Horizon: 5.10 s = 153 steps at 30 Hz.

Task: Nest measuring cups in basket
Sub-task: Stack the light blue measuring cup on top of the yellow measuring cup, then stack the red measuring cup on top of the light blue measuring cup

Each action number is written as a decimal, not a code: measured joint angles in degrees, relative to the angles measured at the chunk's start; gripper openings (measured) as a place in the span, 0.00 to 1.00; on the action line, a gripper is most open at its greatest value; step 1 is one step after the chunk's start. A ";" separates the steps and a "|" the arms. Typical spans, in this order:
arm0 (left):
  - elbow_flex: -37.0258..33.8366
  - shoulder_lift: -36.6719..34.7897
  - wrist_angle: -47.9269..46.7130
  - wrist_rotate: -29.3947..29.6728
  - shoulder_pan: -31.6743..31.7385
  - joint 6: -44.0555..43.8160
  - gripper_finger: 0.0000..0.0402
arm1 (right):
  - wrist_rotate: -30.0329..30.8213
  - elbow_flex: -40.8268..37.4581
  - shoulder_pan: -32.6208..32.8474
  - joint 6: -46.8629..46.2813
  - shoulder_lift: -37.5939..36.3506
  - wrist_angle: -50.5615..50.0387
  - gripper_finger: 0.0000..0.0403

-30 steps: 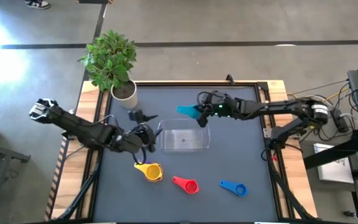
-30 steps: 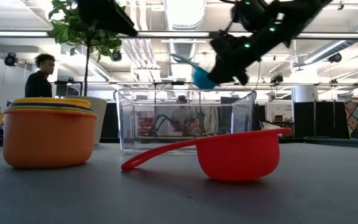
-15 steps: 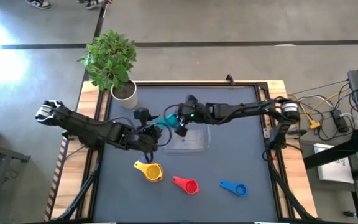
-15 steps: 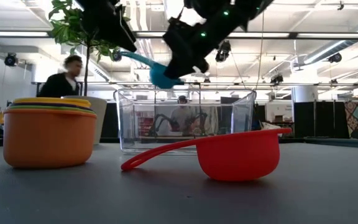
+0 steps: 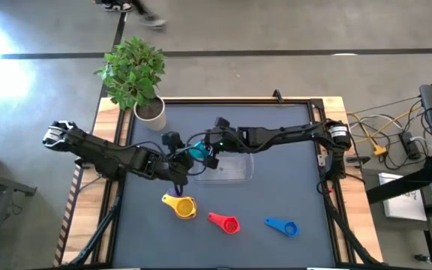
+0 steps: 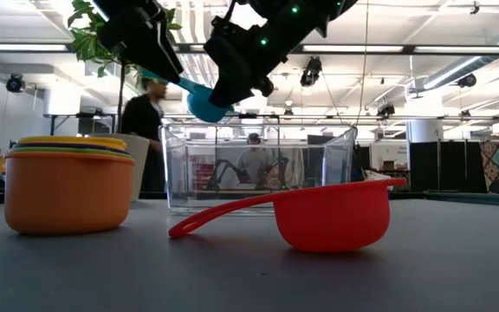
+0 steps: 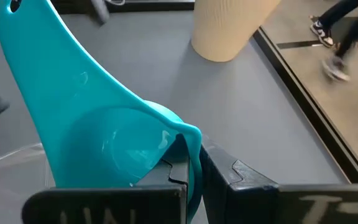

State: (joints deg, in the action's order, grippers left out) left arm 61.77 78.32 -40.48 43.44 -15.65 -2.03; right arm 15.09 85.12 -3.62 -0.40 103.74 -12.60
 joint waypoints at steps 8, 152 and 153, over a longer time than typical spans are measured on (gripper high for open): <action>-0.30 0.02 -1.51 -2.23 0.57 -0.31 0.58 | -0.01 0.00 0.00 -0.31 -0.02 -0.45 0.02; -29.69 -15.69 22.15 -42.36 -12.75 -18.53 0.56 | -6.27 -38.80 2.62 -4.55 -39.76 22.27 0.37; -28.67 -15.69 21.25 -41.74 -12.76 -18.32 0.57 | -6.28 -38.80 2.62 -4.55 -39.76 21.20 0.37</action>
State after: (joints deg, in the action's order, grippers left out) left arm 33.10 62.63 -19.24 1.70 -28.42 -20.35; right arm 8.81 46.33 -0.99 -4.95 63.99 8.60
